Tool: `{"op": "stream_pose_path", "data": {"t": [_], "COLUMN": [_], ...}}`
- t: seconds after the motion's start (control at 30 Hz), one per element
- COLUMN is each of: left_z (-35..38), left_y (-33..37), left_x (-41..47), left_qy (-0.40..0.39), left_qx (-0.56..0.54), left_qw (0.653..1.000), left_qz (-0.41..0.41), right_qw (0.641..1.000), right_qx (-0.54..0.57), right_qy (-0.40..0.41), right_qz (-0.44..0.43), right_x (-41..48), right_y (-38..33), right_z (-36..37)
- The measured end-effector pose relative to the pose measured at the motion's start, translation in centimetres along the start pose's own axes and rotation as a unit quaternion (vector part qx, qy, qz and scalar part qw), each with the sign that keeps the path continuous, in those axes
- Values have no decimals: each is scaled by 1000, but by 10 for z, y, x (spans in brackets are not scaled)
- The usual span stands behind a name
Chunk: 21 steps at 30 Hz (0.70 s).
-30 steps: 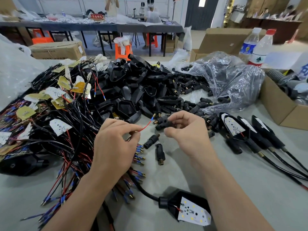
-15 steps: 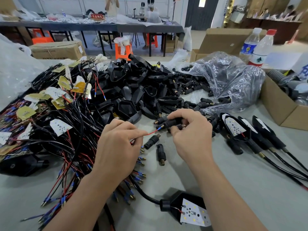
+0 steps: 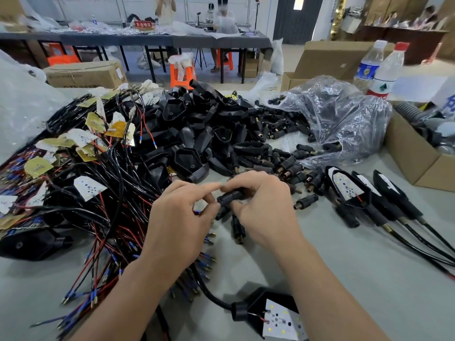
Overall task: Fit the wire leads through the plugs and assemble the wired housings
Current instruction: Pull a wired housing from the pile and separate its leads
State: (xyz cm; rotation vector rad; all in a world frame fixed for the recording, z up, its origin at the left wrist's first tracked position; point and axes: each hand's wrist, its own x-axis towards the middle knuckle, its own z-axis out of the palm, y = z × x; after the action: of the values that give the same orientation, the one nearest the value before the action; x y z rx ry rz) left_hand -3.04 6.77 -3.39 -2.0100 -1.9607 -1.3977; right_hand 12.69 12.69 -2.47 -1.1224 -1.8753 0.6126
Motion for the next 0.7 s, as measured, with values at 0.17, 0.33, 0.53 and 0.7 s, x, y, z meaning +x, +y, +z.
{"op": "stream_pose_path", "data": {"t": [0.17,0.33,0.53,0.7], "left_z": [-8,-7,-8,-6], "left_y": [-6,-6,-8,-10], "left_x": [8,7,7,5], "left_qy": [-27,-62,-64,-54], "left_qx": [7,-35,-37,-34], "left_qw": [996,992,994,995], "left_qz": [-89,-104,-85,-79], "right_qw": [992,995,995,995], "right_qx": [86,75,40,68], "right_qy": [45,3,-31,-38], "right_qz": [76,61,81,69], "right_x": [4,1,1,0], "right_y": [3,-1,-5,-6], "right_z": [-9,-9,-9,-9]}}
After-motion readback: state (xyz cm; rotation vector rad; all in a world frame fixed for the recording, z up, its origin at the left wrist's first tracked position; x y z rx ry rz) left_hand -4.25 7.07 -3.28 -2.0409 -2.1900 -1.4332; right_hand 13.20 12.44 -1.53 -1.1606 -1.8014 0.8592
